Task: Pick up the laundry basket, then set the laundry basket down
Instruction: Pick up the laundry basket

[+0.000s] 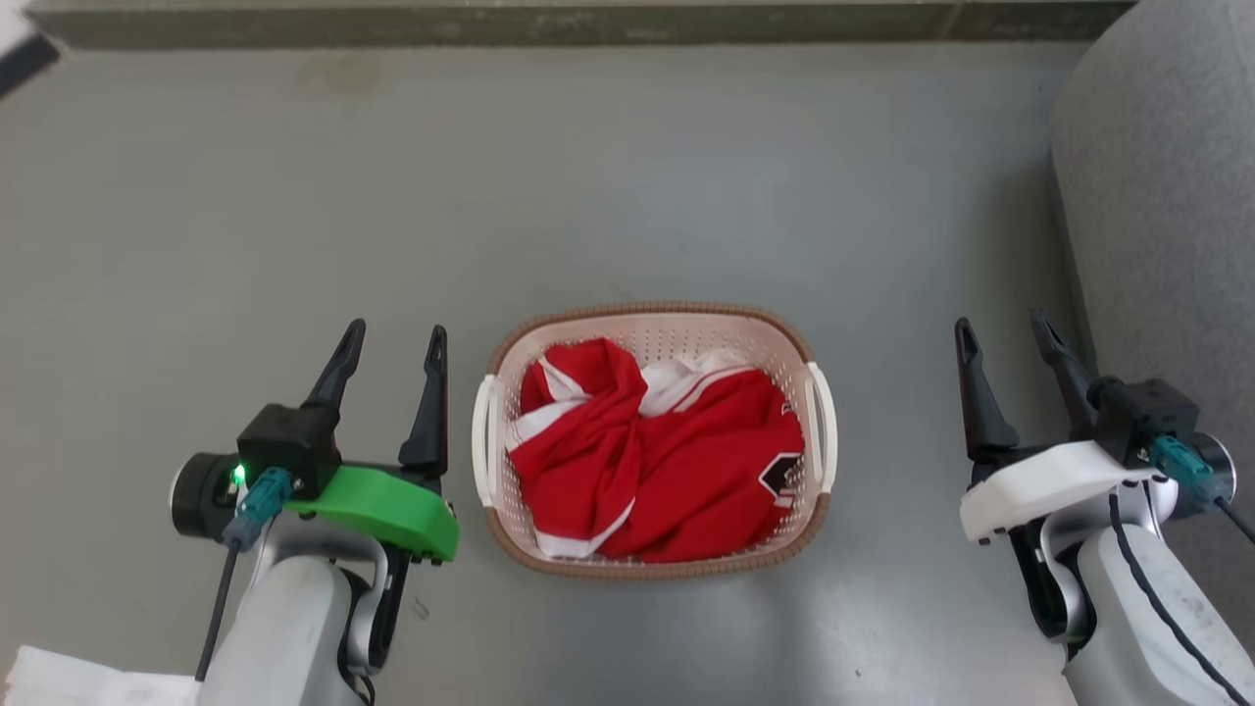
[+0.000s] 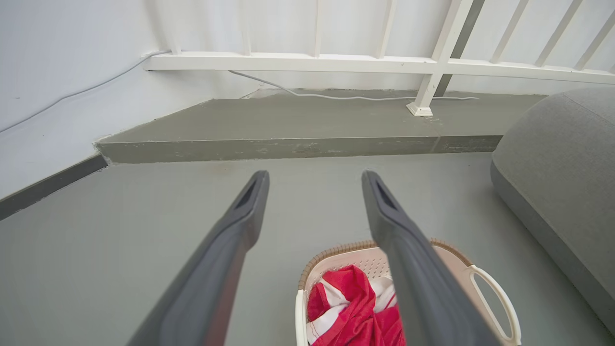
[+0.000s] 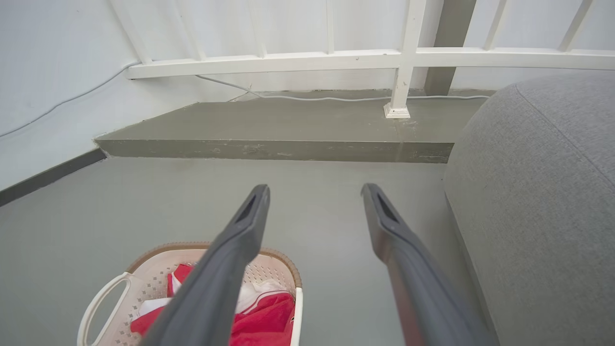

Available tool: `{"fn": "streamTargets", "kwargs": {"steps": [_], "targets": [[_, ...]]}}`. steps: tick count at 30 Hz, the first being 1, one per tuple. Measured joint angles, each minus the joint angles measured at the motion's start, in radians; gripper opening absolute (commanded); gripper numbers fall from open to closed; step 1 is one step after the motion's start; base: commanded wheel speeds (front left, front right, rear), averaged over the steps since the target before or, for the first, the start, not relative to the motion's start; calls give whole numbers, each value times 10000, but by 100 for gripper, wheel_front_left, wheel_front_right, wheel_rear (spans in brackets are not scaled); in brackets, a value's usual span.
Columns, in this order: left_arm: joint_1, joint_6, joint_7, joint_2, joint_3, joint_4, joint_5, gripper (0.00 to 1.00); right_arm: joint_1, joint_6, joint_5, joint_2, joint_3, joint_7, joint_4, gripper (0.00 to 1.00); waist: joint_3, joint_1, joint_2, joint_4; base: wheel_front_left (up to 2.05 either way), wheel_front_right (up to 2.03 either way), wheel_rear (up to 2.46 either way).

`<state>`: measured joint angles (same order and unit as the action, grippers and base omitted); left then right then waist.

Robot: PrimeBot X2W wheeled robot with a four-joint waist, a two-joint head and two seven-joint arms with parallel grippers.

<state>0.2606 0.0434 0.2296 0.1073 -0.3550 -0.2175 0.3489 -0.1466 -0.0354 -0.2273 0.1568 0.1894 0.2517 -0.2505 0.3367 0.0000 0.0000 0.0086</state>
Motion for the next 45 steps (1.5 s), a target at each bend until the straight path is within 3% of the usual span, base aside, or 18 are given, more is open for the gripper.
{"fn": "streamTargets", "kwargs": {"steps": [13,31,45], "targets": [[1276,-380,-107,-174,31,-773,180,100,-1228,107,0,-84,69,-21,-706,100,1696,1,0,-61,0,0,0],[4352,-1315,-1319,-353,-73,-3350,773,100,-3884,372,73,-399,433,-416,-2420,100,4412,2,0,-105,0,0,0],[5165,-1592,-1756,-357,-370,-5461,1099,100,-4889,700,100,-662,849,-439,-4155,100,5732,2,0,-296,0,0,0]]}}
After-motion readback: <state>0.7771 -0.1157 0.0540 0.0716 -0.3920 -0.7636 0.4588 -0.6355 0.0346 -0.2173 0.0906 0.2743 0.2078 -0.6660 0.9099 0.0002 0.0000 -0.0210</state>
